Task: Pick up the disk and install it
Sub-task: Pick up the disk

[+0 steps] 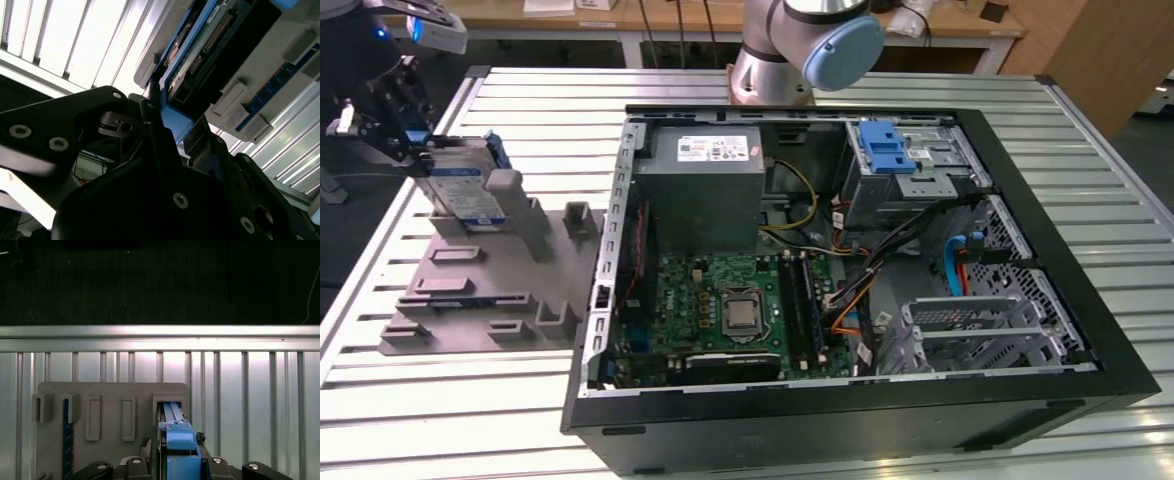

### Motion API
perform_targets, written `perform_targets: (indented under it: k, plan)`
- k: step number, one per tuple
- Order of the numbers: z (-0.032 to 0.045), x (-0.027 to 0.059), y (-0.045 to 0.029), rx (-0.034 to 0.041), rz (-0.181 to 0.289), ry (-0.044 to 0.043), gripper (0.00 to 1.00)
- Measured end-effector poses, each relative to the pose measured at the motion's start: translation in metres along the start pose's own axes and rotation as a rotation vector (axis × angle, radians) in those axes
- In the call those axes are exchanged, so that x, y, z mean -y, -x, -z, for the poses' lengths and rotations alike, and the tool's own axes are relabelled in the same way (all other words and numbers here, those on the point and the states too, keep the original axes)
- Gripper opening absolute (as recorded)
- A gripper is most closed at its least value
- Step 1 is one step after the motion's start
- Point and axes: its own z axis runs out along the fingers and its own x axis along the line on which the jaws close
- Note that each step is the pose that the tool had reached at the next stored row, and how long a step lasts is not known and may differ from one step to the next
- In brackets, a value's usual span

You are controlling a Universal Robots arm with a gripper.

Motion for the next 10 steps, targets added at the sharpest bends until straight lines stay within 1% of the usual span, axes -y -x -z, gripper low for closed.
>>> perform_targets:
  k: [3, 4, 10]
  plan:
    - [0.0000, -0.0001, 0.0000, 0.0000, 0.000, 0.0000, 0.43]
    - [0.0000, -0.0001, 0.0000, 0.0000, 0.000, 0.0000, 0.36]
    - [0.0000, -0.0006, 0.0000, 0.0000, 0.000, -0.0001, 0.36]
